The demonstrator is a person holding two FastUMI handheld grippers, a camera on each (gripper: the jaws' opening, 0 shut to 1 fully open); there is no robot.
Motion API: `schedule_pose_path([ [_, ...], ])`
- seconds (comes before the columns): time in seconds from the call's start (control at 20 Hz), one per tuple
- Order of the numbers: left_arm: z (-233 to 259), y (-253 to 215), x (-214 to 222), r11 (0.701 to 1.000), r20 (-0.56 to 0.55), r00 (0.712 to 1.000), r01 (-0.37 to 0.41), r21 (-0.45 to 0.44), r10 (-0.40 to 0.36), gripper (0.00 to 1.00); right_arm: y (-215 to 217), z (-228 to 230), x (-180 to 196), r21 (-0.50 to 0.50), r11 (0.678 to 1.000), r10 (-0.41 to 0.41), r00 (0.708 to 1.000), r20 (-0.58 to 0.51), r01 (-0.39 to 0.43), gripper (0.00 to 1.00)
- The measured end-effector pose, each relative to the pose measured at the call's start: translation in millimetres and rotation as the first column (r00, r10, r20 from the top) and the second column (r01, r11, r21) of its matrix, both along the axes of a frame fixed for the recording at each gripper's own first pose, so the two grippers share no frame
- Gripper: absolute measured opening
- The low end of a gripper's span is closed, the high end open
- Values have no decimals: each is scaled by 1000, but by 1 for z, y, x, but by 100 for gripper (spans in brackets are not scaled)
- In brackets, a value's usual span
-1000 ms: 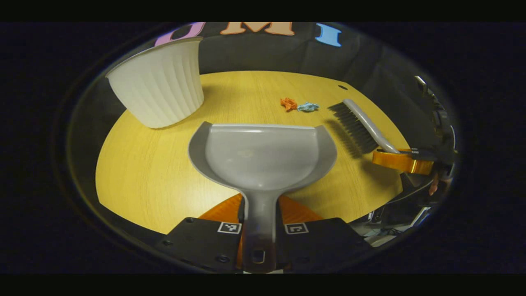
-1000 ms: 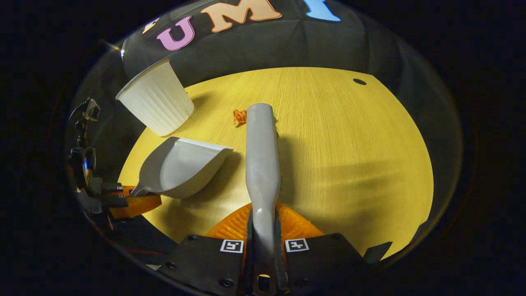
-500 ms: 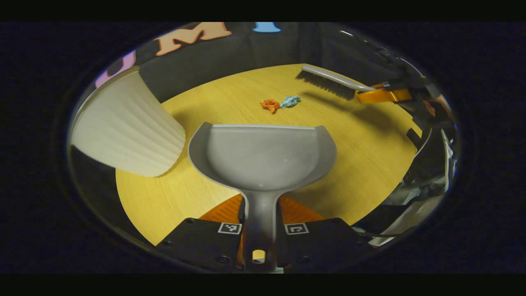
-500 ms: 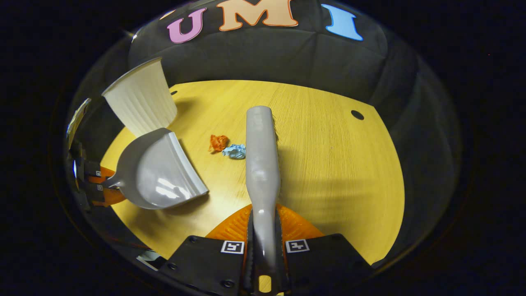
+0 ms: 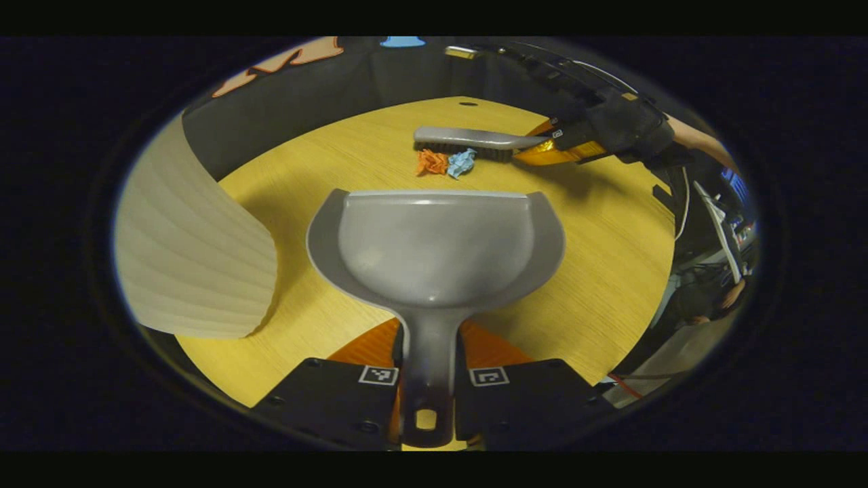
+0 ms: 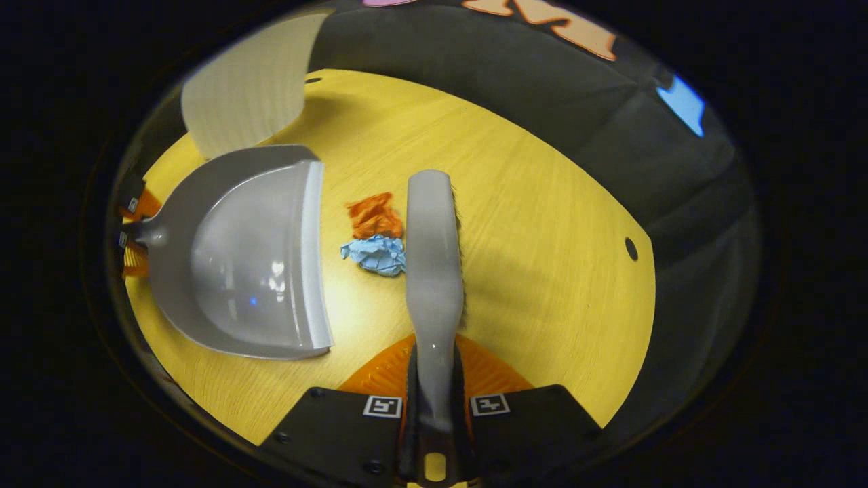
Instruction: Pick up the small broom and dustpan from the desktop, sweep the trash into the dustpan with the broom, and then empty the trash into the garbage bin.
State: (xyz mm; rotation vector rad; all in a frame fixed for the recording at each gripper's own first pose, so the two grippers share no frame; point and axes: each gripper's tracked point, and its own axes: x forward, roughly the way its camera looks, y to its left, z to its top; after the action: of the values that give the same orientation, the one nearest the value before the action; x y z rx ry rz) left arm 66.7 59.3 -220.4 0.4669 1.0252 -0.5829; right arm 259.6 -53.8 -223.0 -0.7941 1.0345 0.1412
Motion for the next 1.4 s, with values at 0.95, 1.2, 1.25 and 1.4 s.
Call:
schedule_pose_path([
  [0.95, 36, -19, 29, 994, 112, 994, 15, -104, -4, 24, -73, 46, -72, 417, 877, -298, 951, 84, 238, 22],
  [1.2, 94, -25, 77, 992, 202, 979, 58, -116, -34, 24, -127, -41, -121, 460, 820, -437, 891, 119, 341, 22],
  [1.25, 119, -24, 91, 991, 225, 973, 68, -111, -42, 24, -124, -54, -122, 462, 815, -444, 889, 109, 350, 22],
  [1.4, 186, -17, 125, 990, 248, 969, 29, -138, 6, 23, -126, -79, -118, 494, 796, -442, 894, 79, 350, 22],
])
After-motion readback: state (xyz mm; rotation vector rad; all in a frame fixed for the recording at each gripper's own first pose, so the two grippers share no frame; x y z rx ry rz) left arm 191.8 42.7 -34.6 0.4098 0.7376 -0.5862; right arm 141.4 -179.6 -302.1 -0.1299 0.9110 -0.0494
